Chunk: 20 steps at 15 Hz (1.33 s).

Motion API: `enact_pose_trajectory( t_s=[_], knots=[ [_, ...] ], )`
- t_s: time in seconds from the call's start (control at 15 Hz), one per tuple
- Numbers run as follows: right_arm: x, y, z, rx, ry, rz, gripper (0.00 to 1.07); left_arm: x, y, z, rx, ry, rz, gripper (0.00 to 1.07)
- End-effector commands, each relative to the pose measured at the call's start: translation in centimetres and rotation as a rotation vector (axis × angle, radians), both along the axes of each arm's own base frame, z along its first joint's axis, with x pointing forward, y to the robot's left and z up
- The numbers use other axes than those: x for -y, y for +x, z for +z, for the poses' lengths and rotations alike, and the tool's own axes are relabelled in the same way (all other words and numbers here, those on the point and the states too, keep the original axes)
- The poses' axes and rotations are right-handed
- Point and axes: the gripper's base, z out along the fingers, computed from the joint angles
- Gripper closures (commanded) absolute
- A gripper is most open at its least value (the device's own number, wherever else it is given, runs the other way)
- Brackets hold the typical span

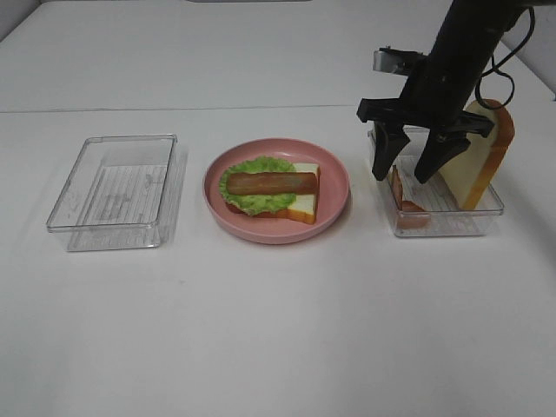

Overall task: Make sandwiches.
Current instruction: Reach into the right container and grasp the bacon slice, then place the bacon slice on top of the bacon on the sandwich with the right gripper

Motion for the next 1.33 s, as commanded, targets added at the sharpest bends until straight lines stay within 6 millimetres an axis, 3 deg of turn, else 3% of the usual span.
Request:
enact_pose_trajectory(
  t_s=[0.07,0.33,0.73,0.93,1.07,1.33],
  knots=[
    [0.1,-0.1,-0.5,-0.028,-0.016,0.009,0.60,-0.1,-0.3,0.0,0.028,-0.010,-0.003,0.23],
    [0.1,0.0,-0.7,-0.033,-0.012,0.006,0.65,-0.1,-0.3,0.0,0.028,-0.010,-0.003,0.23],
    [0.0,0.0,-0.7,-0.036,-0.011,-0.005,1.03,-0.1,-0.3,0.0,0.028,-0.010,-0.003,0.24],
    [0.0,-0.1,-0.6,-0.045,-0.012,0.001,1.07,-0.1,-0.3,0.0,0.028,-0.010,-0.003,0.24],
    [0.1,-0.3,0.4,-0.028,-0.008,0.003,1.07,-0.1,-0.3,0.0,0.028,-0.010,-0.003,0.24],
    [0.2,-1.4,5.5,0.069,0.019,0.007,1.07,-0.1,-0.3,0.0,0.028,-0.010,-0.003,0.24]
  ],
)
